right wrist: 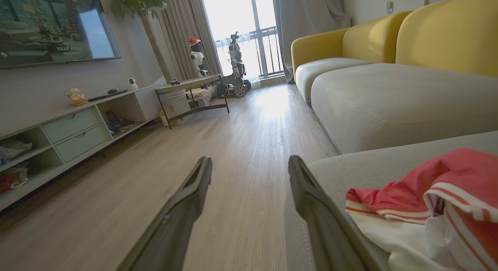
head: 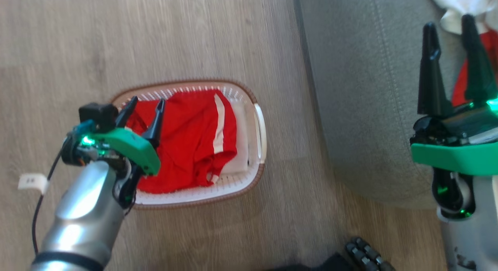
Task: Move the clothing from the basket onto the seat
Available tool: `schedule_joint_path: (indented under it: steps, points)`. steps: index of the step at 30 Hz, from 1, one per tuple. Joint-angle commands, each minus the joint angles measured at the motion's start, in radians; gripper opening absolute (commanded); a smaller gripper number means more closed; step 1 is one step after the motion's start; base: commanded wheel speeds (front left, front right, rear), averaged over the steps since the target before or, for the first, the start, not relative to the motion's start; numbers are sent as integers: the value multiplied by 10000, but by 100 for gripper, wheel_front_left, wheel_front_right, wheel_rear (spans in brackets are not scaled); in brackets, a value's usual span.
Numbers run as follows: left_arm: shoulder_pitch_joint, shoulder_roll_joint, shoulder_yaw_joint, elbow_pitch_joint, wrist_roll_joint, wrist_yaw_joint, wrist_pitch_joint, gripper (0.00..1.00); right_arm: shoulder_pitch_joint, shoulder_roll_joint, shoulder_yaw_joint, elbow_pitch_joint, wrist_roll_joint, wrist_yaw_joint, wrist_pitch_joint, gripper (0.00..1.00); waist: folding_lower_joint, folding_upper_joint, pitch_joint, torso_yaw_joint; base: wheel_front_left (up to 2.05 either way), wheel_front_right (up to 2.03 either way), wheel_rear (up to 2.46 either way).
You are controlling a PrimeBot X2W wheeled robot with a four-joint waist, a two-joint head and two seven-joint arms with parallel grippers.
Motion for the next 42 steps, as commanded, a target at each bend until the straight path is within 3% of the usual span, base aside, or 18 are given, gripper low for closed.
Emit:
schedule_joint_path:
  steps: [1, 12, 20, 27, 42]
  points:
    - [-470, 175, 134, 320, -68, -63, 21, 100, -153, 38, 165, -522, -95, -2, -73, 100, -1, 0, 606, -157, 0, 0, 0]
    - [-2103, 58, -772, 2985, -363, -119, 295, 100, -696, 166, 137, -1357, -326, -2, -83, 100, -1, 0, 2220, -410, 0, 0, 0]
    - [-2985, 285, -1931, 4499, 565, -120, 661, 100, -880, 298, 163, -1682, -485, -2, -96, 100, -1, 0, 3032, -562, 0, 0, 0]
    - [-3340, 453, -2559, 4931, 1158, 122, 1049, 100, -962, 359, 240, -1745, -568, -2, -107, 100, -1, 0, 3472, -707, 0, 0, 0]
    - [-3759, 988, -4586, 5157, 2683, -72, 2985, 100, -1149, 504, 563, -1743, -697, -2, -130, 100, -1, 0, 4373, -1401, 0, 0, 0]
